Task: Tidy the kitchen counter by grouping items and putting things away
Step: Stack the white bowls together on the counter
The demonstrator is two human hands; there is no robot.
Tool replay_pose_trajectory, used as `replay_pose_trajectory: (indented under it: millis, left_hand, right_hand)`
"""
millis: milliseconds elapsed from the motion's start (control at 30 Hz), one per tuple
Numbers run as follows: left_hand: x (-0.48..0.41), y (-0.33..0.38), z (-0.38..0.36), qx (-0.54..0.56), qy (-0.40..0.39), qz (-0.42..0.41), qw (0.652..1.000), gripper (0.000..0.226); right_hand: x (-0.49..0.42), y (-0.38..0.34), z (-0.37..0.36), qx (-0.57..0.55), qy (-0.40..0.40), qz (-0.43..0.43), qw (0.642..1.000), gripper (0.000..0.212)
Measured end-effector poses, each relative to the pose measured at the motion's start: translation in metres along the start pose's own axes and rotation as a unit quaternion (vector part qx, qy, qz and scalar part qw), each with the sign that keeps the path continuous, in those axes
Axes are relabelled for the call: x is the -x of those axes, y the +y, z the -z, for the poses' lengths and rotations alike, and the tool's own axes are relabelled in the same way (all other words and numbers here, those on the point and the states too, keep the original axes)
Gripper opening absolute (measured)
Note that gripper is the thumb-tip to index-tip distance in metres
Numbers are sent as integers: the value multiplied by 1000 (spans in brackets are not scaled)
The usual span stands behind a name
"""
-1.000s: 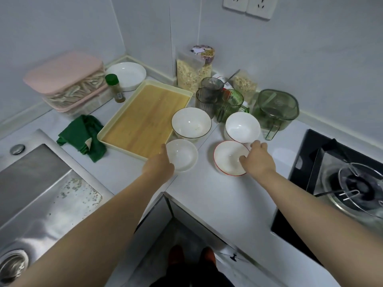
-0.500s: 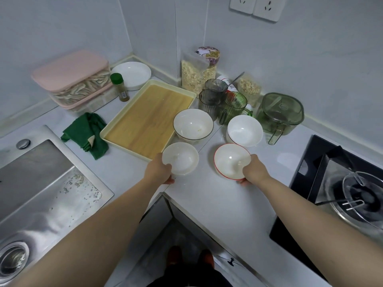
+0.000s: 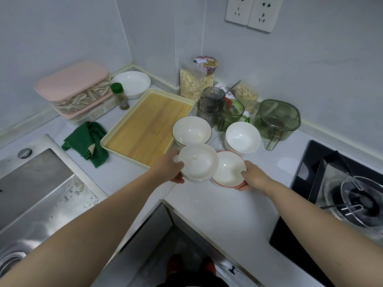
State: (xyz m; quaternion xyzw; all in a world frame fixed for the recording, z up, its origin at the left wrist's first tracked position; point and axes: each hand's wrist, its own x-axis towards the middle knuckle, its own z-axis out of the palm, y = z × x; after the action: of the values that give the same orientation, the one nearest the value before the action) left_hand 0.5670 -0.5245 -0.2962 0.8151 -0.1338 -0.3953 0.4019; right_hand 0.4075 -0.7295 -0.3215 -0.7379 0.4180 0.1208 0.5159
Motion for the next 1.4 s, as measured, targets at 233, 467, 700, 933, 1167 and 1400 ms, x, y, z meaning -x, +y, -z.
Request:
replay_pose_trajectory:
  millis: [233,467,700,933,1167,1400]
  left_hand:
    - [1,16,-5,-30,-13,-42,999,53]
    - [1,20,-21,-55,-15,-66,996,53]
    - [0,21,-41,-126,-19,-94,987,51]
    - [-1,18,-46,-197,-6,-103,975,45]
    - [-6,14,-50,-236,22,-119,964,40]
    - [-7,17,-57,-97,-39,26,994,39]
  right_hand:
    - [6,-5,-10,-39,-61,5,997,35]
    - [10,-11,2,-83,-60,-30,994,50]
    - [11,-14,-9,25,-16,27,999,30]
    - [5,-7,-18,27,15,26,999,34]
    - [6,-3,-21,-1,19,29,999,29]
    - [6,1,-23,-59,-16,5,998,30]
